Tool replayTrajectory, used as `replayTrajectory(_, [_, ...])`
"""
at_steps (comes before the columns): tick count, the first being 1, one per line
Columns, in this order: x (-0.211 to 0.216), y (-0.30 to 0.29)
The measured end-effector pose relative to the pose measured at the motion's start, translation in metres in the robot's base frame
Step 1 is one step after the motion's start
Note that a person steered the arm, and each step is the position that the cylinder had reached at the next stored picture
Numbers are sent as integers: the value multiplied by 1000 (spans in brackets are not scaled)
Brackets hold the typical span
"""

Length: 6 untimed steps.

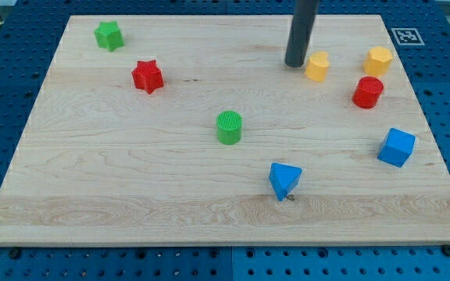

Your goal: Place the yellow heart to the left of the yellow hexagon

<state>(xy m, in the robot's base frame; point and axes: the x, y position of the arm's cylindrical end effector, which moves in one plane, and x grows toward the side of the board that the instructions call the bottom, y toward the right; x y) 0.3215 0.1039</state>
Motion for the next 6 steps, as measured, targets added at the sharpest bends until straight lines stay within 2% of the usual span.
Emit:
replayTrajectory(3, [42, -7])
replayTrajectory(6, [66, -7])
